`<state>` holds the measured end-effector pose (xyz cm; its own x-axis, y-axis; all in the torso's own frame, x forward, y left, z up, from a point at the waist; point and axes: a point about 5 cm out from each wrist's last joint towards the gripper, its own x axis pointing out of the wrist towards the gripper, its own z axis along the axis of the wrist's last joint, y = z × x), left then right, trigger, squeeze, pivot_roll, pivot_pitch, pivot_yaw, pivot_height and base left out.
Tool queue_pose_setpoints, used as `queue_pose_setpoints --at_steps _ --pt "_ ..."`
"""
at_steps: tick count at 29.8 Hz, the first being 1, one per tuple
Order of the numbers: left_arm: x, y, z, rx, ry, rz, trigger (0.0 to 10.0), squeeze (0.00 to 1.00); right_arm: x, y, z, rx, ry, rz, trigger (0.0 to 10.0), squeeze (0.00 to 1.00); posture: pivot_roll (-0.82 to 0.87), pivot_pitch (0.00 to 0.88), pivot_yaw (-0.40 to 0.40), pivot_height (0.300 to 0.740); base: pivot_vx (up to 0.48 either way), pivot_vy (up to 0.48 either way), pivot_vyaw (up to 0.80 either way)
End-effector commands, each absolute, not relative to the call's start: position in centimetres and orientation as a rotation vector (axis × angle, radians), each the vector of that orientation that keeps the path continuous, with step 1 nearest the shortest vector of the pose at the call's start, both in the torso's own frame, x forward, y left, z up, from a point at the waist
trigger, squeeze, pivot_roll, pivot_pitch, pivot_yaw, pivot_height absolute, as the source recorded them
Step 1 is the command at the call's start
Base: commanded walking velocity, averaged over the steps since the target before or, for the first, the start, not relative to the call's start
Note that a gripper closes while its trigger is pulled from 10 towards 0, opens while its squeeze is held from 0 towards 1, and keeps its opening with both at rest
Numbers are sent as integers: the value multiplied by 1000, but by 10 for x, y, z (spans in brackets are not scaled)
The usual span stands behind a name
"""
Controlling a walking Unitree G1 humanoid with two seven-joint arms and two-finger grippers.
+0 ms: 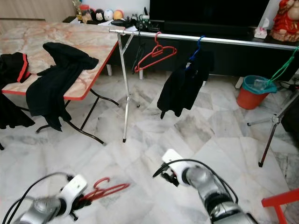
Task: Hang hanger
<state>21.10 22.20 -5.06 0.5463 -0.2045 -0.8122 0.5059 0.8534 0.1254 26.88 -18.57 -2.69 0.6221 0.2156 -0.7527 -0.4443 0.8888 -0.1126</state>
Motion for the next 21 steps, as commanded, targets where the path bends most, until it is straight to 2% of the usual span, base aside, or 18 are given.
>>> queue_pose_setpoints --at_steps 1,4,6,8,14,18,21 --pt "199 231 -60 336 947 -317 10000 0 249 -192 -44 -212 895 240 10000 0 41 0 -30 740 0 0 0" --pt "174 239 -74 229 1030 -157 10000 0 216 -192 -67 -75 997 67 10000 0 38 0 -25 740 0 0 0" --pt "170 239 -77 218 1045 -143 10000 0 209 -193 -71 -55 1020 34 10000 0 36 0 -25 740 0 0 0" --pt "155 235 -85 145 1073 -68 10000 0 182 -195 -86 -6 1107 -98 10000 0 39 0 -27 740 0 0 0" --pt "148 232 -90 106 1100 -26 10000 0 172 -193 -90 39 1107 -108 10000 0 39 0 -28 740 0 0 0" --pt "148 229 -91 111 1105 -32 10000 0 168 -194 -92 -1 1127 -99 10000 0 30 0 -23 740 331 0 0" --pt "150 228 -91 103 1097 -16 10000 0 169 -196 -91 3 1139 -144 10000 0 34 0 -25 740 369 0 -756"
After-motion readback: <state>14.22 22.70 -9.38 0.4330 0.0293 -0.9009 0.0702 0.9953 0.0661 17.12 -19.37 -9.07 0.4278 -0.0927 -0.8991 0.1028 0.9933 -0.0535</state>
